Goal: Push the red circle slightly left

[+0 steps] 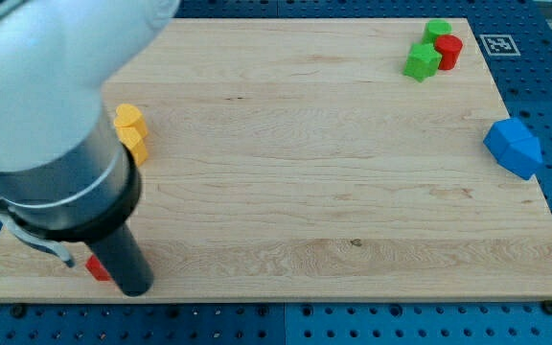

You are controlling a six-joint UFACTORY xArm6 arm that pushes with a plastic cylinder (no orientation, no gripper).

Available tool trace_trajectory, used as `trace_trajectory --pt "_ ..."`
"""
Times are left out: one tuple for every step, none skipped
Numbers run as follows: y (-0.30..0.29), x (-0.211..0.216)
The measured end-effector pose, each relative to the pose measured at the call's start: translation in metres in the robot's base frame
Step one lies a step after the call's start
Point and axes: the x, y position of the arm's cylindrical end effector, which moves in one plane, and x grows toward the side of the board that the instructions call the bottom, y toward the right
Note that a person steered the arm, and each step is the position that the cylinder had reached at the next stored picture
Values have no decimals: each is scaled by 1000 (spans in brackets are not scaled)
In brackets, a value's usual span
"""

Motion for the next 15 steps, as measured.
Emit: trace_trajectory --pt "-7 -4" --pt "33 -7" --pt "110 -47" --pt "156 -123" --pt "154 -196" --pt "142 -271" --pt "146 -345" --pt "206 -400" --pt "272 -420" --pt "335 -421" --pt "471 -421" --pt "495 -416" --pt "496 -409" --pt "496 -373" --pt "492 -338"
